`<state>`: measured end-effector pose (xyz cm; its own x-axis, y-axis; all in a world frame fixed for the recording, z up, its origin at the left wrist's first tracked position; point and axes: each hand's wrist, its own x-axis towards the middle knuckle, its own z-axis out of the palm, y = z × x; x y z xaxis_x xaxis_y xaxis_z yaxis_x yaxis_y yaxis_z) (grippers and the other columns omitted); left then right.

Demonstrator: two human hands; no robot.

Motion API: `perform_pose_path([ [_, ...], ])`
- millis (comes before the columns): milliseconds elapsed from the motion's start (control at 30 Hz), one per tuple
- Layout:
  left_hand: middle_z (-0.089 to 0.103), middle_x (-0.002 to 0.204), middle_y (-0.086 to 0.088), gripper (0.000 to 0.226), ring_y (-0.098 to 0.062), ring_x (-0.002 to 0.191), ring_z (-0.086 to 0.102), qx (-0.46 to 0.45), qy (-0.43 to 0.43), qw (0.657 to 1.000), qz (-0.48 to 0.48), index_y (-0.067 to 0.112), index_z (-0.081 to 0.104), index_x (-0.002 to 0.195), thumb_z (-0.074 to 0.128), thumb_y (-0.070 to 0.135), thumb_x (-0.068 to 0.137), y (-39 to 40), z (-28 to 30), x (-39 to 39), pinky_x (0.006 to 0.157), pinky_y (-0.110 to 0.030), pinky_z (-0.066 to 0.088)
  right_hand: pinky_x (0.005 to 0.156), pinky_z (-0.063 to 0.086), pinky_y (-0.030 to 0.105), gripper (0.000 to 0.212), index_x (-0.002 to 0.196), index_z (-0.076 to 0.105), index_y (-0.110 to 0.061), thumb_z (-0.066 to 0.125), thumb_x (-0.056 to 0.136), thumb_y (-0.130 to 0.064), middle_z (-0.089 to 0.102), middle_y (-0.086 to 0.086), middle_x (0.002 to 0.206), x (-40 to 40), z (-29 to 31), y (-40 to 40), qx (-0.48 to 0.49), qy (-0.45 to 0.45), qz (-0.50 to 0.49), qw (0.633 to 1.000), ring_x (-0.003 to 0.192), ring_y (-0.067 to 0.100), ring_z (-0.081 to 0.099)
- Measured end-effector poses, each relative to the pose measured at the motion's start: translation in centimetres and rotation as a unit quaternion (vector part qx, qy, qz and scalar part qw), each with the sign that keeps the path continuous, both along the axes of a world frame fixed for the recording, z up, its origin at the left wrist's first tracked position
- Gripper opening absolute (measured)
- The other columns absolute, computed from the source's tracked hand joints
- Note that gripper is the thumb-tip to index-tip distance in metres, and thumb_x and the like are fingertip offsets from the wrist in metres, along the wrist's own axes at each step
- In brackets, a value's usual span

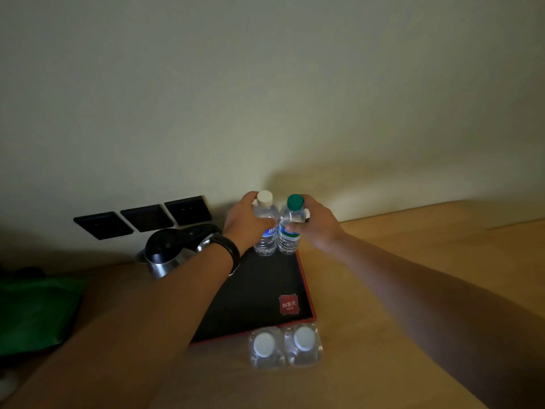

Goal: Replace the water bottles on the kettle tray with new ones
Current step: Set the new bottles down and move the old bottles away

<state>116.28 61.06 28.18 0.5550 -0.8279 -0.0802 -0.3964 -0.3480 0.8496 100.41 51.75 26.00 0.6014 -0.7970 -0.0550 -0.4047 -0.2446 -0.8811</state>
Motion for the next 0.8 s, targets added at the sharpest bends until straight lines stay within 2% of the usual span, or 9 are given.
perform_pose_path([
  [167, 0.063, 0.104, 0.008, 0.044, -0.011, 0.087, 0.06, -0.014, -0.029, 0.997, -0.075, 0.028, 0.059, 0.12, 0.081, 0.028, 0.082, -3.4, 2.1, -4.7, 0.062, -0.014, 0.04, 0.087, 0.042, 0.027, 0.062, 0.135, 0.052, -0.021, 0.082, 0.081, -0.013, 0.063, -0.002, 0.122, -6.4, 1.7, -2.2, -0.014, -0.006, -0.035, 0.999, 0.109, 0.018, 0.057],
  [300, 0.06, 0.107, 0.008, 0.058, -0.014, 0.094, 0.059, -0.013, -0.011, 0.991, -0.133, 0.025, 0.056, 0.13, 0.085, 0.028, 0.08, -6.2, 1.7, -10.1, 0.067, -0.016, 0.044, 0.077, 0.042, 0.026, 0.06, 0.133, 0.054, -0.022, 0.083, 0.08, -0.014, 0.065, -0.003, 0.117, -13.0, 1.8, -3.7, -0.033, 0.014, -0.077, 0.996, 0.086, 0.017, 0.059],
  [367, 0.06, 0.101, 0.015, 0.056, -0.004, 0.087, 0.059, -0.012, -0.005, 0.987, -0.161, 0.03, 0.056, 0.125, 0.086, 0.026, 0.078, -7.5, 1.1, -13.1, 0.065, -0.013, 0.041, 0.076, 0.045, 0.027, 0.059, 0.13, 0.056, -0.022, 0.083, 0.079, -0.013, 0.066, -0.003, 0.115, -16.4, 1.3, -4.3, -0.033, 0.019, -0.103, 0.994, 0.083, 0.015, 0.061],
  [467, 0.058, 0.093, 0.025, 0.052, 0.009, 0.084, 0.054, -0.005, 0.011, 0.981, -0.193, 0.039, 0.053, 0.112, 0.086, 0.023, 0.076, -9.1, -0.2, -17.4, 0.063, -0.011, 0.039, 0.07, 0.044, 0.019, 0.057, 0.126, 0.057, -0.028, 0.083, 0.077, -0.012, 0.067, -0.01, 0.109, -21.1, 0.3, -4.7, -0.022, 0.024, -0.143, 0.989, 0.072, -0.006, 0.06],
  [533, 0.059, 0.095, 0.025, 0.051, 0.005, 0.087, 0.056, 0.002, 0.02, 0.977, -0.212, 0.037, 0.056, 0.113, 0.086, 0.023, 0.075, -10.2, -1.2, -20.3, 0.066, -0.014, 0.041, 0.064, 0.041, 0.013, 0.056, 0.121, 0.057, -0.035, 0.083, 0.077, -0.013, 0.067, -0.014, 0.108, -24.4, -0.5, -4.9, -0.008, 0.029, -0.169, 0.985, 0.067, -0.012, 0.058],
  [633, 0.061, 0.098, 0.024, 0.054, -0.001, 0.091, 0.059, 0.009, 0.027, 0.97, -0.24, 0.031, 0.06, 0.12, 0.086, 0.023, 0.073, -11.5, -2.5, -24.6, 0.068, -0.013, 0.041, 0.065, 0.041, 0.017, 0.059, 0.123, 0.056, -0.037, 0.082, 0.076, -0.014, 0.065, -0.018, 0.107, -28.7, -1.7, -4.8, 0.007, 0.034, -0.213, 0.976, 0.07, -0.006, 0.057],
  [700, 0.061, 0.097, 0.025, 0.057, 0.007, 0.087, 0.057, 0.009, 0.034, 0.966, -0.255, 0.031, 0.06, 0.122, 0.087, 0.022, 0.073, -12.2, -3.0, -27.4, 0.066, -0.01, 0.039, 0.067, 0.041, 0.018, 0.059, 0.123, 0.056, -0.037, 0.082, 0.075, -0.014, 0.064, -0.019, 0.103, -31.4, -2.4, -4.6, 0.01, 0.034, -0.244, 0.969, 0.074, -0.002, 0.057],
  [800, 0.061, 0.092, 0.027, 0.053, 0.012, 0.083, 0.055, 0.014, 0.035, 0.959, -0.281, 0.035, 0.059, 0.115, 0.087, 0.022, 0.073, -13.1, -3.5, -31.4, 0.064, -0.009, 0.038, 0.069, 0.043, 0.021, 0.058, 0.12, 0.055, -0.04, 0.081, 0.075, -0.016, 0.067, -0.01, 0.105, -35.2, -3.1, -4.2, 0.018, 0.032, -0.282, 0.959, 0.085, 0.011, 0.062],
])
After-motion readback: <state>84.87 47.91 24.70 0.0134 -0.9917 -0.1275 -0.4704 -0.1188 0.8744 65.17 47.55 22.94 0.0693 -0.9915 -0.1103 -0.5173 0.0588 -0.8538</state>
